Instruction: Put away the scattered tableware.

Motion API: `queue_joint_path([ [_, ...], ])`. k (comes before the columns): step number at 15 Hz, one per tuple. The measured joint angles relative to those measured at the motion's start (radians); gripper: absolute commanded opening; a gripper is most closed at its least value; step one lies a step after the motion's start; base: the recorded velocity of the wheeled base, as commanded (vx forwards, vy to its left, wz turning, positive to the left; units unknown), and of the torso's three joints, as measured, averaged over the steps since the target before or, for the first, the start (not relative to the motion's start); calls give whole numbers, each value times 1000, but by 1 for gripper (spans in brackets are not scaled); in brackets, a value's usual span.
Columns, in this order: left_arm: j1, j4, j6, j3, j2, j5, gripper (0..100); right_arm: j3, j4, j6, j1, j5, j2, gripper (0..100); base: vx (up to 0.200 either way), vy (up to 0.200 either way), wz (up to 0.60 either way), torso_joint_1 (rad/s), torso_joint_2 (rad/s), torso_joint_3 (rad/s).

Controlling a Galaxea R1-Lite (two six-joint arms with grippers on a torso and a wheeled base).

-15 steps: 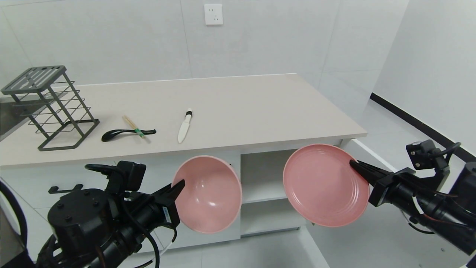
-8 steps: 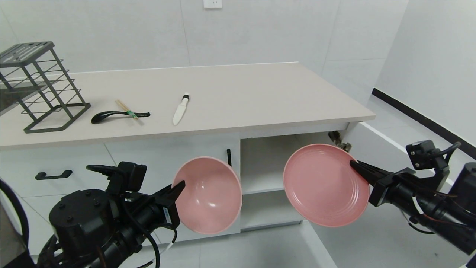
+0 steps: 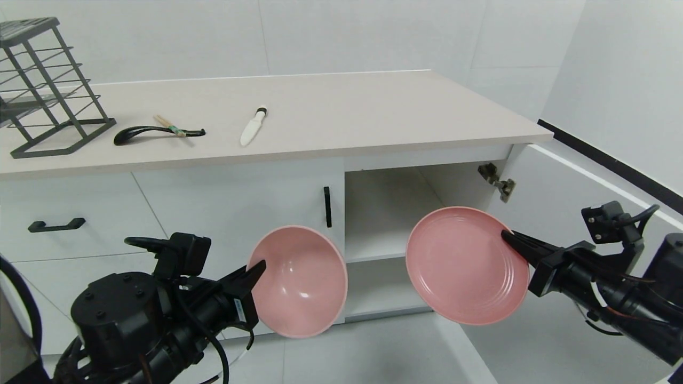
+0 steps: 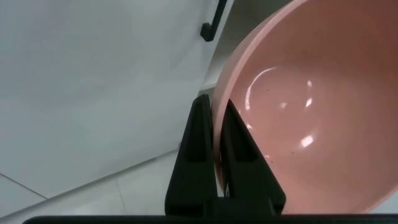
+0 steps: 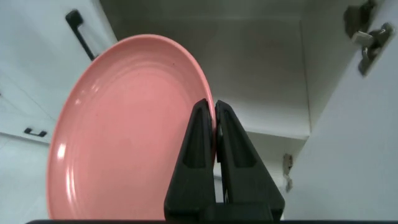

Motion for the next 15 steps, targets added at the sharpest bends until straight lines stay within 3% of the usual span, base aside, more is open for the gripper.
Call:
queue_joint_path([
  [6,-1,0,0,3,13,0,0,0,-1,1,0,0,7,0,0,0,0,-209,306,119],
  [15,-5,0,0,5,32,1,0,0,0,3,0,0,22,0,0,0,0,-10,80,17],
])
